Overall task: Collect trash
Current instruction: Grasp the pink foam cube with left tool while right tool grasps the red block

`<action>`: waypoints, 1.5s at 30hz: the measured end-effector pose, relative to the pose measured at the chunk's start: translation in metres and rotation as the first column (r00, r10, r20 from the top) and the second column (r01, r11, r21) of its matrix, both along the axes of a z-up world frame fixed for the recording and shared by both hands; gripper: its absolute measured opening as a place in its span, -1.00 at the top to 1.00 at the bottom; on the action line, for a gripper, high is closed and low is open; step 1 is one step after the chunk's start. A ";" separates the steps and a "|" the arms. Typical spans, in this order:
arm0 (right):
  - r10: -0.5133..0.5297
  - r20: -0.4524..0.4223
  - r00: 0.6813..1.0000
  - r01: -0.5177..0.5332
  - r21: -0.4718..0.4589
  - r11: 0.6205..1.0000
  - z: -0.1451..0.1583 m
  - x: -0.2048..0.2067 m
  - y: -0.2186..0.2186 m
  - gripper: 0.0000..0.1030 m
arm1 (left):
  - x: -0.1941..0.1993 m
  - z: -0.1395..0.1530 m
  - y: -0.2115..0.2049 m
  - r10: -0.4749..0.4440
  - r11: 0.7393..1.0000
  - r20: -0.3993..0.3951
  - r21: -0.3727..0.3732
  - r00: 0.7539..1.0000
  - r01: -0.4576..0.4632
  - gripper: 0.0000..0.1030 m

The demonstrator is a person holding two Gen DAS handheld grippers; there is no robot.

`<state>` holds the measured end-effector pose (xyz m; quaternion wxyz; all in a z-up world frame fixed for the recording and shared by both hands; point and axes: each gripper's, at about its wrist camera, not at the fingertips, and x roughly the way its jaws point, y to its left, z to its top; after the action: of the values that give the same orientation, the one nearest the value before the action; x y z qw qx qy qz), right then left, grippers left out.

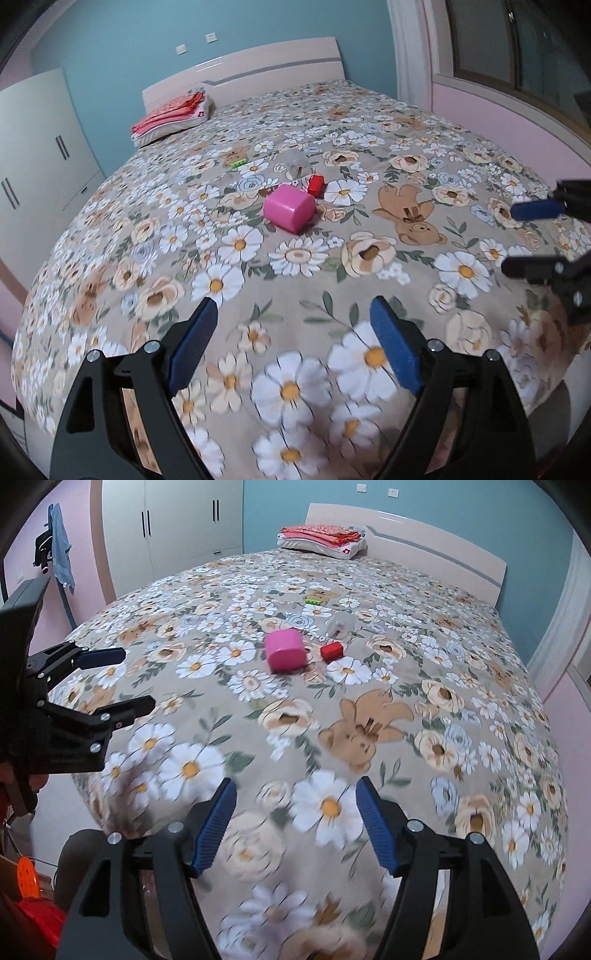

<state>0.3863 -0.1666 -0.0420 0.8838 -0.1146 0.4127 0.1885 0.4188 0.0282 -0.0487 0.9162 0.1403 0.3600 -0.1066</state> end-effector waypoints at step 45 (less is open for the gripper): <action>0.230 -0.156 0.961 -0.233 -0.002 0.972 -0.106 0.320 0.050 -0.39 | 0.265 -0.101 -0.016 -0.413 0.907 -0.099 -0.133 0.905 0.399 -0.61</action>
<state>0.7063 -0.1165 -0.1480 0.8197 -0.1563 0.4657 0.2947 0.6842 0.0121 -0.1502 0.8558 0.1547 0.3729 -0.3235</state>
